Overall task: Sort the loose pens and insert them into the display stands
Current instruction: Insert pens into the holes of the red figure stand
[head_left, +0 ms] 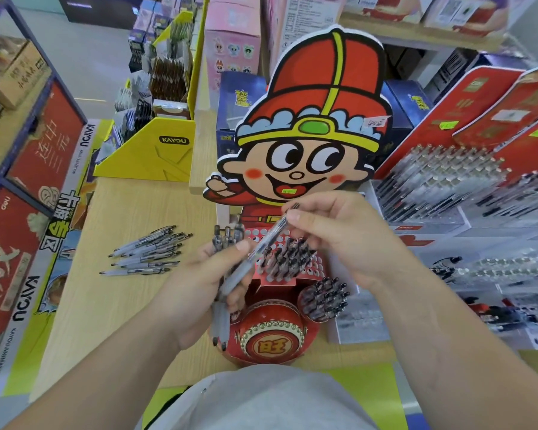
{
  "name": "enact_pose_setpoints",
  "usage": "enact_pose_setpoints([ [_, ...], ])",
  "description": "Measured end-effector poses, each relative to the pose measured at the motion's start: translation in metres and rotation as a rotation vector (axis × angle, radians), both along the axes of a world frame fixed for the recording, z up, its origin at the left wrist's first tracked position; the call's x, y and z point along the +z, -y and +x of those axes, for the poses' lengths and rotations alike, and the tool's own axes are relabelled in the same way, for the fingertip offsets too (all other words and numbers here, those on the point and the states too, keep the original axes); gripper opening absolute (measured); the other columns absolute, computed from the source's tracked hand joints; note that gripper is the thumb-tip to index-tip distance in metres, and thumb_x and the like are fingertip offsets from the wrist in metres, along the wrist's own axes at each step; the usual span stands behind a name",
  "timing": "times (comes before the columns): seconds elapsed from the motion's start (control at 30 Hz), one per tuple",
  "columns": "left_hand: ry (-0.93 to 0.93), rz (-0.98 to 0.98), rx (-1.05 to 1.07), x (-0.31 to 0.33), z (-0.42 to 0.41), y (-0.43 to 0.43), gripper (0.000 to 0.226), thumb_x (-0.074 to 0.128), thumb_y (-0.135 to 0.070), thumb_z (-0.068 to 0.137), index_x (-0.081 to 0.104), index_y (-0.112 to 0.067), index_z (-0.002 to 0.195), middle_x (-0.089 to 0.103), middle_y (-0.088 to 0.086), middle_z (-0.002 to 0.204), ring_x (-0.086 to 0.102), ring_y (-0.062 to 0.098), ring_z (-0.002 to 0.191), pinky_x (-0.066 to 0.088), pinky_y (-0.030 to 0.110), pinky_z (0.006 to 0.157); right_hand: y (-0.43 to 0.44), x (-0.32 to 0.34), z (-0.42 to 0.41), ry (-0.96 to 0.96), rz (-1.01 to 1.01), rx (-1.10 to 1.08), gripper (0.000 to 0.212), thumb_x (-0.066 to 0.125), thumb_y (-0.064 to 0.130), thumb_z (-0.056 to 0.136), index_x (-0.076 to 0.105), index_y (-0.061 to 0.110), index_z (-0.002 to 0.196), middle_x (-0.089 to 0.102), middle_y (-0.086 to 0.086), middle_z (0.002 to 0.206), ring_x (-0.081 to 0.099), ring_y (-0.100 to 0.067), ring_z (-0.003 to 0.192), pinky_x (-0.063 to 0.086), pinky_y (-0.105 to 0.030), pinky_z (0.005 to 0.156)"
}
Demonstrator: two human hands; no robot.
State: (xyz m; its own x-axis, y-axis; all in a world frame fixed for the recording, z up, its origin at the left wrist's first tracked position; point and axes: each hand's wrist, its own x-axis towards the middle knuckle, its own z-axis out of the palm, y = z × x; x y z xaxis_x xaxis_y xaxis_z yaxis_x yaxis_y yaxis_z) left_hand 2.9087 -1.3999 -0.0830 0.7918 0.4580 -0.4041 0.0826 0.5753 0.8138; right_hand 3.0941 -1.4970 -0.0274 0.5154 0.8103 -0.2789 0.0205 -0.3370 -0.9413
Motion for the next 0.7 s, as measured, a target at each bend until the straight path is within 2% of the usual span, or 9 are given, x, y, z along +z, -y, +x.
enact_pose_setpoints([
  [0.1, -0.073, -0.076, 0.13, -0.01, -0.001, -0.006, 0.019, 0.059, -0.024, 0.097, 0.066, -0.007, 0.102, 0.05, 0.009, 0.067, 0.036, 0.018, 0.047, 0.03, 0.03, 0.048, 0.003, 0.007, 0.01, 0.061, 0.084, -0.149, 0.011, 0.072, 0.009, 0.088, 0.077, 0.019, 0.087, 0.075, -0.005, 0.081, 0.065, -0.012, 0.075, 0.048, -0.024, 0.062],
  [0.23, -0.095, -0.052, 0.161, -0.015, -0.005, -0.01, 0.026, 0.044, -0.013, 0.103, 0.07, -0.008, 0.107, 0.05, 0.007, 0.067, 0.035, 0.018, 0.049, 0.028, 0.032, 0.051, 0.007, 0.007, 0.018, 0.243, 0.163, -0.214, 0.013, 0.073, 0.009, 0.088, 0.077, 0.022, 0.087, 0.076, 0.002, 0.081, 0.07, -0.011, 0.077, 0.051, -0.018, 0.062],
  [0.37, -0.099, -0.061, 0.167, -0.017, -0.006, -0.012, 0.028, 0.044, -0.013, 0.103, 0.07, -0.008, 0.114, 0.053, 0.009, 0.071, 0.037, 0.02, 0.05, 0.031, 0.033, 0.049, 0.002, -0.01, 0.017, 0.476, 0.04, -0.125, 0.011, 0.077, 0.014, 0.085, 0.078, 0.016, 0.096, 0.076, 0.007, 0.085, 0.069, -0.008, 0.079, 0.053, -0.024, 0.075],
  [0.53, -0.094, -0.073, 0.173, -0.016, -0.006, -0.013, 0.028, 0.044, -0.012, 0.103, 0.069, -0.008, 0.113, 0.054, 0.009, 0.069, 0.036, 0.019, 0.048, 0.031, 0.031, 0.049, -0.004, -0.023, 0.009, 0.619, -0.112, 0.006, 0.011, 0.078, 0.019, 0.084, 0.077, 0.027, 0.091, 0.071, 0.016, 0.079, 0.064, 0.001, 0.076, 0.045, -0.009, 0.068],
  [0.7, -0.098, -0.083, 0.176, -0.019, -0.007, -0.01, 0.027, 0.044, -0.011, 0.102, 0.069, -0.007, 0.113, 0.054, 0.01, 0.069, 0.036, 0.019, 0.047, 0.031, 0.03, 0.048, -0.006, -0.028, 0.005, 0.652, -0.167, 0.042, 0.012, 0.079, 0.023, 0.083, 0.079, 0.026, 0.094, 0.071, 0.016, 0.079, 0.065, 0.001, 0.076, 0.048, -0.013, 0.071],
])
